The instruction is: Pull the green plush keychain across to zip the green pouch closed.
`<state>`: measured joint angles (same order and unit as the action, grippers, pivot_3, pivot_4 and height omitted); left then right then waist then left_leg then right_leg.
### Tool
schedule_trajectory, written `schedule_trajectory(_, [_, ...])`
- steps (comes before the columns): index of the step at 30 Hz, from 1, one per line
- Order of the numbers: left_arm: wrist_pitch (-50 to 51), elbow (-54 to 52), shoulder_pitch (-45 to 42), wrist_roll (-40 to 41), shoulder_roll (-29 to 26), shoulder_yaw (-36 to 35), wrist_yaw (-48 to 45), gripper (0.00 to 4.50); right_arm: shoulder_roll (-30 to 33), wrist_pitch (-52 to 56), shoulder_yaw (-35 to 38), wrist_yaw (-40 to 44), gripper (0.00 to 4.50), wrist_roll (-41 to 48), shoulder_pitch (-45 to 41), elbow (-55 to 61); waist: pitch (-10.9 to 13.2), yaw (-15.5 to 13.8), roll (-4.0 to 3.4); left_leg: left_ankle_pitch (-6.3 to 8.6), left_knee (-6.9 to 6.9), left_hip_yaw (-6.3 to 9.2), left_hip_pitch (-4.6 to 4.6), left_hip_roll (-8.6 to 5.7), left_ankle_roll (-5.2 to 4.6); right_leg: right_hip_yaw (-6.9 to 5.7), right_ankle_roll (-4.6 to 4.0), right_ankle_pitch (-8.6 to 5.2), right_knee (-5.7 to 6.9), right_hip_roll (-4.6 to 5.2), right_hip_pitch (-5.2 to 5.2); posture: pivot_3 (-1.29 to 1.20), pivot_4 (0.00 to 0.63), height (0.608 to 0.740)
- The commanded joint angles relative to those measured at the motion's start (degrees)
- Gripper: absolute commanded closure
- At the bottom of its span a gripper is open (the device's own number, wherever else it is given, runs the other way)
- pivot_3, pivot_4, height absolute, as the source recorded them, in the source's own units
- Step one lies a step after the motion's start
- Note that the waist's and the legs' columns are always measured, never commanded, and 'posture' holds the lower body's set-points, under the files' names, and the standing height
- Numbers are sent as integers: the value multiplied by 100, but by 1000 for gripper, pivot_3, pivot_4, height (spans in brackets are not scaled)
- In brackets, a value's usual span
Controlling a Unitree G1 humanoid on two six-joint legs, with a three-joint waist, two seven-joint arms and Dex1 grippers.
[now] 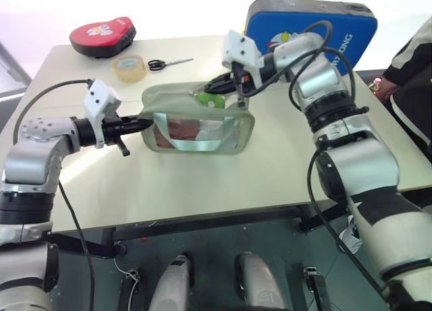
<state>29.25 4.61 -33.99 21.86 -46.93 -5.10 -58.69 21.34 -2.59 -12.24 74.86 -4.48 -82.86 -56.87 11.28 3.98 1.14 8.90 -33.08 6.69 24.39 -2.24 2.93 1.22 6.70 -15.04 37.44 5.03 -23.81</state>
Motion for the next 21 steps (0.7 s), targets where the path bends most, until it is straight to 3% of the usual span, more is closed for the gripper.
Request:
schedule_trajectory(1, [-78, -89, 37, -1, -93, -150, 18, 4500, 335, -167, 58, 8, 4459, -87, -123, 64, 0, 0, 0, 0, 0, -1, 0, 0, 0, 1, 0, 0, 0, 0, 0, 0, 150, 740])
schedule_trajectory(12, [-55, -148, 122, 16, -91, -163, 42, 4500, 974, -508, -46, -9, 4459, -376, -142, -170, 0, 3, -1, 0, 0, -2, 0, 0, 0, 1, 0, 0, 0, 0, -1, 0, 150, 740])
schedule_trajectory(21, [-82, -134, 137, -5, -19, -138, 61, 4500, 1501, -1381, -395, -419, 4459, -1032, -196, -383, 1, -1, -2, 0, 1, -3, 1, 0, 0, 2, 0, 0, -1, 1, -2, 0, 150, 740])
